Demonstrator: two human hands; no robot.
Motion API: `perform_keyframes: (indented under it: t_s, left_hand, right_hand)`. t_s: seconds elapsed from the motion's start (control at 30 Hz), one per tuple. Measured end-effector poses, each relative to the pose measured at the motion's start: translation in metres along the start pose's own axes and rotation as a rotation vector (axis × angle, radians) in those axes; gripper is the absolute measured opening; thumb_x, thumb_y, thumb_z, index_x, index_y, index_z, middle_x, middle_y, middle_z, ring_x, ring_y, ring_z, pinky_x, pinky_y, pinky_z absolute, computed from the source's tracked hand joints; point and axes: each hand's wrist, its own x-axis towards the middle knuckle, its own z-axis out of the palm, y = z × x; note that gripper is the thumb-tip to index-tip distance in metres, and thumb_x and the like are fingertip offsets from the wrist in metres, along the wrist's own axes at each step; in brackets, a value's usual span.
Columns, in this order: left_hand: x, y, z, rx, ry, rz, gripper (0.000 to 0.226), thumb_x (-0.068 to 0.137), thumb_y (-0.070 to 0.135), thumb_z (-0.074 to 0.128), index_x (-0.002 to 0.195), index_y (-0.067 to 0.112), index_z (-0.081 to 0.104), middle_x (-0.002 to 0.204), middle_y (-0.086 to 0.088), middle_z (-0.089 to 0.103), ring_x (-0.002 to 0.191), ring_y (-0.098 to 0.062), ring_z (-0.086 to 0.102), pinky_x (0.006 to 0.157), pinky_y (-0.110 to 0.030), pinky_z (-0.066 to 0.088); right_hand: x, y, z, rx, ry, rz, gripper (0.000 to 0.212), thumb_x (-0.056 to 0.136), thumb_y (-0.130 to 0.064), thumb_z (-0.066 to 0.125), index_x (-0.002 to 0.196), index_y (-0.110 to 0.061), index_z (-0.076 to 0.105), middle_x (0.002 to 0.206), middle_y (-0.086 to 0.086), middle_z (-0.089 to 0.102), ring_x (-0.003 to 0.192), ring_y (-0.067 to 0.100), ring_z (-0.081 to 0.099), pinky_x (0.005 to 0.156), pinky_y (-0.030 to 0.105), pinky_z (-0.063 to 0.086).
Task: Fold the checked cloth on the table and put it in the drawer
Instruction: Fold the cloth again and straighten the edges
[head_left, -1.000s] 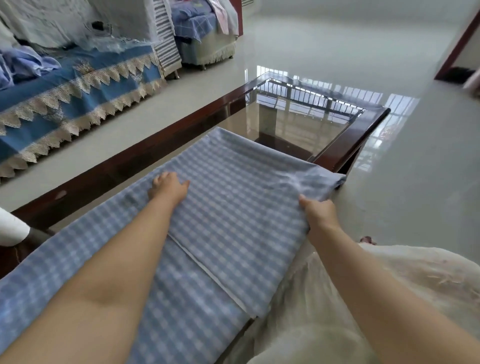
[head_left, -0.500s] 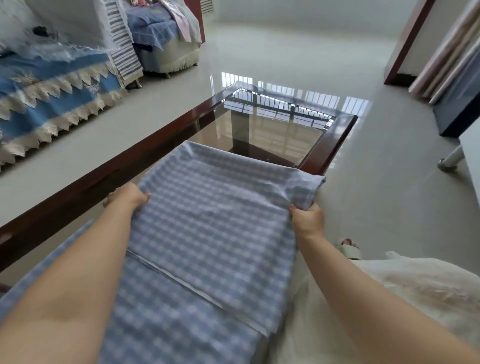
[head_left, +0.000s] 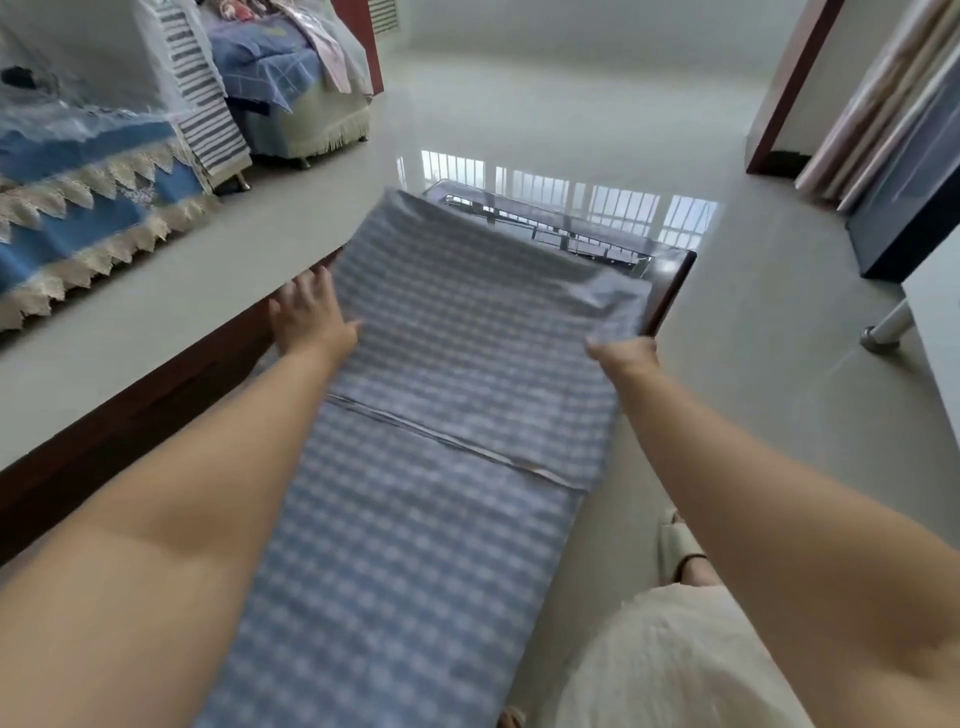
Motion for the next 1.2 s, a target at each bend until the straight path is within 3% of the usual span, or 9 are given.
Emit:
perform_keyframes:
  t_s: [0.17,0.33,0.53,0.63,0.73,0.87,0.97,1.1,1.2]
  left_hand:
    - [-0.066,0.035,0.066,-0.110,-0.221,0.043,0.048,0.101,0.040,0.026,0.147,0.024,0.027,0.158,-0.005,0.017,0.145,-0.025,0.014,0.116,-0.048,0.011]
    - [-0.119,0.055,0.057,-0.442,-0.063,-0.134,0.051,0.092,0.035,0.055,0.137,0.016,0.042,0.155,-0.014,0.018,0.141,-0.034,0.019,0.115,-0.042,0.018]
    - [-0.176,0.083,0.042,-1.587,-0.151,-0.854,0.057,0.076,0.031,0.071,0.123,0.005,0.050,0.121,-0.015,0.054,0.097,-0.024,0.055,0.090,-0.039,0.049]
    - [-0.189,0.086,0.021,-1.829,-0.379,-0.889,0.031,0.089,0.043,0.061,0.085,0.013,0.057,0.080,-0.006,0.055,0.068,-0.018,0.053,0.065,-0.031,0.049]
    - [-0.179,0.062,0.008,-1.963,-0.438,-0.843,0.046,0.091,0.057,0.048,0.099,0.014,0.061,0.098,-0.009,0.066,0.087,-0.025,0.062,0.087,-0.041,0.051]
    - [-0.180,0.010,0.004,-1.677,-0.149,-0.915,0.030,0.089,0.004,0.058,0.118,-0.002,0.057,0.117,-0.016,0.064,0.092,-0.030,0.064,0.081,-0.040,0.052]
    - [-0.208,-0.022,0.004,-1.464,-0.017,-0.894,0.043,0.080,-0.017,0.050,0.122,-0.006,0.052,0.115,-0.015,0.061,0.097,-0.031,0.062,0.088,-0.044,0.052]
    - [-0.259,-0.064,0.001,-1.283,0.006,-0.899,0.044,0.084,-0.008,0.056,0.127,-0.002,0.047,0.116,-0.011,0.059,0.097,-0.025,0.057,0.089,-0.035,0.048]
    - [-0.302,-0.097,-0.006,-1.262,0.043,-0.929,0.038,0.085,-0.004,0.060,0.122,-0.001,0.052,0.113,-0.013,0.062,0.093,-0.026,0.059,0.082,-0.033,0.049]
  right_hand:
    - [-0.031,0.055,0.006,-0.302,0.059,-0.081,0.053,0.086,-0.025,0.059,0.130,-0.004,0.038,0.134,0.017,0.038,0.111,0.038,0.052,0.088,0.041,0.044]
    - [-0.060,0.066,0.003,-0.337,0.088,-0.255,0.044,0.091,-0.026,0.053,0.127,-0.005,0.038,0.118,0.011,0.052,0.096,0.031,0.058,0.071,0.036,0.046]
    - [-0.066,0.064,-0.002,0.365,-0.294,0.257,0.016,0.088,-0.007,0.063,0.102,0.000,0.060,0.060,0.007,0.067,0.051,0.017,0.056,0.037,0.020,0.048]
    - [-0.090,0.064,-0.005,0.499,-0.431,0.385,0.012,0.092,-0.013,0.060,0.080,-0.011,0.062,0.037,-0.004,0.054,0.036,0.004,0.047,0.036,0.014,0.046]
    - [-0.126,0.069,-0.012,0.419,-0.549,0.349,0.012,0.091,-0.014,0.061,0.080,-0.011,0.063,0.044,-0.002,0.053,0.031,0.003,0.048,0.036,0.015,0.046]
    - [-0.177,0.096,-0.014,0.128,-0.687,0.324,0.009,0.090,-0.014,0.064,0.091,-0.005,0.061,0.046,0.007,0.060,0.040,0.011,0.061,0.051,0.029,0.059]
    - [-0.211,0.112,-0.006,0.006,-0.603,0.250,0.008,0.091,-0.014,0.058,0.092,-0.006,0.057,0.084,0.029,0.064,0.053,0.025,0.060,0.078,0.053,0.057]
    - [-0.259,0.134,0.000,-0.580,-0.377,-0.446,0.079,0.091,-0.020,0.052,0.148,-0.021,-0.002,0.080,0.008,0.062,0.061,0.020,0.054,0.056,0.032,0.047]
    - [-0.296,0.143,0.002,-0.838,-0.528,-0.560,0.049,0.093,-0.020,0.045,0.140,-0.025,0.032,0.087,0.001,0.064,0.064,0.016,0.061,0.057,0.030,0.053]
